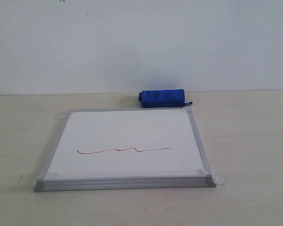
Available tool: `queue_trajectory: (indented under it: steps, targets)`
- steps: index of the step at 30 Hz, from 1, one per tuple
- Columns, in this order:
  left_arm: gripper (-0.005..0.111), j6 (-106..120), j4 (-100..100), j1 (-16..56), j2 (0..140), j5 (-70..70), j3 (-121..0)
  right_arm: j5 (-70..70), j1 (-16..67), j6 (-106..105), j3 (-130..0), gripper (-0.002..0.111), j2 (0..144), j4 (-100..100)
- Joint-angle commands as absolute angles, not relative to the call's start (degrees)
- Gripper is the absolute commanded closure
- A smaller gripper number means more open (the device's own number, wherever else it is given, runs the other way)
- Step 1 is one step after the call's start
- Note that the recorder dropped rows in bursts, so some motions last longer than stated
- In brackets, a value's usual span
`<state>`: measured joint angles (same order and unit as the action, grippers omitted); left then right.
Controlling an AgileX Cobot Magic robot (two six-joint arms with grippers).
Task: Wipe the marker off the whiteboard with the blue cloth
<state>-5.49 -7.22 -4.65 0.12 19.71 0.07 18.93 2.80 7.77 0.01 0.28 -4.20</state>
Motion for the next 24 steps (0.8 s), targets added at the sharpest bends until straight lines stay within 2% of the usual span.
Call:
queue_trajectory:
  steps: [1, 10, 19, 24]
  targets:
    - [0.103, -5.4, -6.8, -4.4, 0.0, 19.4, 0.0, 18.4, 2.3, 7.7, 0.0, 0.108, 0.0, -4.7]
    - [0.103, -5.4, -6.8, -4.4, 0.0, 19.4, 0.0, 15.8, 2.3, 7.7, 0.0, 0.108, 0.0, -4.7]
    - [0.103, -5.4, -6.8, -4.4, 0.0, 19.4, 0.0, -10.3, 2.3, 8.4, 0.0, 0.108, 0.0, -4.7]
    - [0.103, -5.4, -6.8, -4.4, 0.0, 19.4, 0.0, -18.3, 2.3, 8.4, 0.0, 0.108, 0.0, -4.7]
